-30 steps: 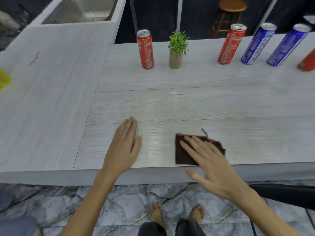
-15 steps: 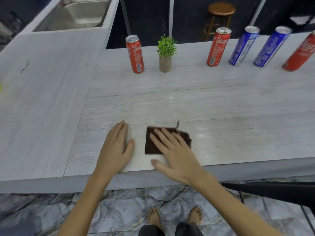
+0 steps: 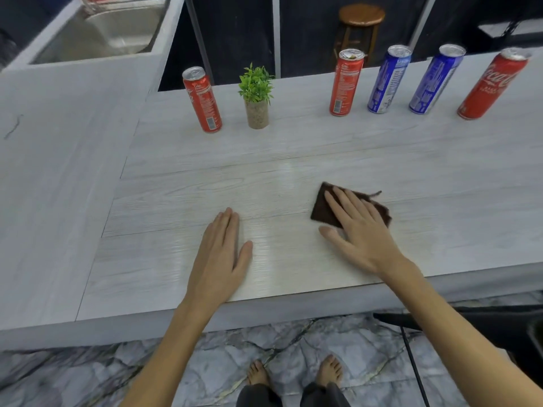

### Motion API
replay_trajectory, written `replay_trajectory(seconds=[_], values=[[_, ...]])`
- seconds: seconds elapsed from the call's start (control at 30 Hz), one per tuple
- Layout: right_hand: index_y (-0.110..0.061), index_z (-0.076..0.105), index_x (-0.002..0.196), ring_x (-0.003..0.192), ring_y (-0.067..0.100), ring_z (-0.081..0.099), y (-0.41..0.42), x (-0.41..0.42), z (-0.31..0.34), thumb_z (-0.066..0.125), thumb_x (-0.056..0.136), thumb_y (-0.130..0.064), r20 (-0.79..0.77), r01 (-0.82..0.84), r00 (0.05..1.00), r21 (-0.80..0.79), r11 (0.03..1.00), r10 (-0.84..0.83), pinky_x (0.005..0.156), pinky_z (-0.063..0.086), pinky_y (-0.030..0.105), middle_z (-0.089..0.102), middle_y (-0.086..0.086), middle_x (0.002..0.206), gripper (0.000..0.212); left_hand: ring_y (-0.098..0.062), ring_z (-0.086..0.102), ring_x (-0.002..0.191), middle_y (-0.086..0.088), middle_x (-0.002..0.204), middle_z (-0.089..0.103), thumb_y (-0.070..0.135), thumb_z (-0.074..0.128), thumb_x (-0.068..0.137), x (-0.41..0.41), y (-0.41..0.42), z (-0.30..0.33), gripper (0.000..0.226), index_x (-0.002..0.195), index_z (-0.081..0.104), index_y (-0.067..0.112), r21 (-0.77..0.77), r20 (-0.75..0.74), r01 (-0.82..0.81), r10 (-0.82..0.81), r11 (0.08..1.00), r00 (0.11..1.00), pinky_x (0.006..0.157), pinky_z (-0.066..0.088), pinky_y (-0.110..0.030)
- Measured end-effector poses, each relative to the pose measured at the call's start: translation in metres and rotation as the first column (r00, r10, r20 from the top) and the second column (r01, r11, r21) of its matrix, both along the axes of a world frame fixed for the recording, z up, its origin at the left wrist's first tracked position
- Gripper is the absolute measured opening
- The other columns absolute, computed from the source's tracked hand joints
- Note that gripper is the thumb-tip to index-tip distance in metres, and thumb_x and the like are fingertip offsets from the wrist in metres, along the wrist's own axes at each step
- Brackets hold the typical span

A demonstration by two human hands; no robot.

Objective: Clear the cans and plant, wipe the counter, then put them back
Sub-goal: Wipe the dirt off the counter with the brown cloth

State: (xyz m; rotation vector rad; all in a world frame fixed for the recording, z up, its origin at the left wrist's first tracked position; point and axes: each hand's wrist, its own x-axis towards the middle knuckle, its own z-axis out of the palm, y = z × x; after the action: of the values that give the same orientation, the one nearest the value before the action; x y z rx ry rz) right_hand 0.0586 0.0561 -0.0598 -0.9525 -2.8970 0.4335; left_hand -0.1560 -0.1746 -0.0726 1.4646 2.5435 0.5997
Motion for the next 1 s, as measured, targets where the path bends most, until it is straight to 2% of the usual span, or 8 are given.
replay_trajectory(seconds=[0.1, 0.23, 0.43, 0.53, 0.67, 0.73, 0.83, 1.0], values=[[-0.025, 0.012, 0.168, 0.163, 0.016, 0.002, 0.003, -0.050, 0.000, 0.030, 0.104, -0.063, 0.008, -0.049, 0.999, 0.010, 0.999, 0.048, 0.131, 0.002, 0.041, 0.009, -0.002, 0.176, 0.077, -0.007, -0.001, 0.158, -0.001, 0.173, 0.006, 0.045, 0.031, 0.110, 0.000, 0.001, 0.000, 0.067, 0.164, 0.014, 0.011, -0.015, -0.026, -0.008, 0.007, 1.000, 1.000, 0.129, 0.001, -0.031], [-0.024, 0.013, 0.168, 0.163, 0.018, 0.003, -0.028, -0.081, 0.003, 0.035, 0.105, -0.061, 0.022, -0.221, 0.975, 0.035, 0.975, 0.220, 0.131, 0.002, 0.041, 0.011, -0.001, 0.176, 0.077, -0.001, -0.002, 0.157, 0.004, 0.173, 0.007, 0.046, 0.034, 0.110, 0.000, 0.001, 0.001, 0.065, 0.165, 0.016, 0.015, 0.003, 0.004, -0.020, 0.020, 1.000, 1.000, 0.129, 0.003, -0.028], [-0.029, 0.013, 0.168, 0.163, 0.013, 0.000, -0.091, -0.023, -0.003, 0.035, 0.104, -0.064, -0.042, -0.392, 0.919, -0.005, 0.920, 0.392, 0.131, 0.002, 0.036, 0.011, -0.006, 0.176, 0.076, 0.000, 0.007, 0.157, 0.008, 0.172, 0.015, 0.044, 0.034, 0.110, -0.008, -0.010, 0.000, 0.060, 0.163, 0.024, 0.018, 0.062, 0.105, -0.070, 0.063, 0.996, 0.992, 0.129, 0.013, -0.032], [-0.034, 0.004, 0.168, 0.162, 0.009, -0.005, -0.084, 0.019, -0.004, 0.030, 0.107, -0.065, -0.047, -0.395, 0.918, -0.030, 0.918, 0.394, 0.131, 0.002, 0.035, 0.001, -0.012, 0.176, 0.074, -0.003, 0.006, 0.158, 0.005, 0.172, 0.014, 0.040, 0.037, 0.110, -0.009, -0.014, -0.002, 0.061, 0.163, 0.023, 0.015, 0.044, 0.068, -0.058, 0.055, 0.997, 0.996, 0.129, 0.011, -0.030], [-0.035, 0.004, 0.168, 0.162, 0.008, -0.003, -0.043, 0.044, 0.001, 0.028, 0.107, -0.063, -0.026, -0.306, 0.952, -0.023, 0.952, 0.305, 0.130, 0.009, 0.041, 0.001, -0.013, 0.176, 0.071, -0.005, 0.004, 0.158, 0.003, 0.172, 0.010, 0.037, 0.036, 0.110, -0.007, -0.013, -0.002, 0.061, 0.164, 0.020, 0.013, 0.039, 0.062, -0.052, 0.050, 0.998, 0.997, 0.129, 0.007, -0.028], [-0.034, 0.006, 0.168, 0.162, 0.007, -0.004, -0.025, 0.031, 0.004, 0.023, 0.105, -0.066, -0.002, -0.218, 0.976, -0.002, 0.976, 0.218, 0.131, 0.010, 0.042, 0.003, -0.012, 0.176, 0.072, -0.005, 0.003, 0.158, 0.003, 0.172, 0.010, 0.036, 0.036, 0.111, -0.006, -0.013, -0.002, 0.061, 0.164, 0.019, 0.012, 0.038, 0.053, -0.055, 0.053, 0.998, 0.997, 0.128, 0.004, -0.025], [-0.028, 0.010, 0.168, 0.163, 0.011, -0.002, -0.017, -0.011, 0.005, 0.016, 0.099, -0.071, 0.029, -0.133, 0.991, 0.020, 0.991, 0.133, 0.132, 0.002, 0.038, 0.006, -0.007, 0.176, 0.081, -0.005, 0.004, 0.157, 0.001, 0.172, 0.010, 0.034, 0.037, 0.111, -0.004, -0.012, -0.001, 0.060, 0.163, 0.019, 0.010, 0.039, 0.042, -0.054, 0.053, 0.998, 0.998, 0.127, 0.002, -0.022], [-0.024, 0.012, 0.169, 0.163, 0.015, -0.001, -0.054, -0.063, 0.004, 0.024, 0.100, -0.068, 0.006, -0.192, 0.981, 0.016, 0.981, 0.192, 0.131, 0.001, 0.040, 0.008, -0.003, 0.177, 0.082, 0.001, 0.006, 0.156, 0.010, 0.171, 0.014, 0.037, 0.040, 0.110, -0.010, -0.015, 0.007, 0.059, 0.163, 0.024, 0.017, 0.084, 0.174, -0.062, 0.047, 0.995, 0.984, 0.128, 0.008, -0.023]])
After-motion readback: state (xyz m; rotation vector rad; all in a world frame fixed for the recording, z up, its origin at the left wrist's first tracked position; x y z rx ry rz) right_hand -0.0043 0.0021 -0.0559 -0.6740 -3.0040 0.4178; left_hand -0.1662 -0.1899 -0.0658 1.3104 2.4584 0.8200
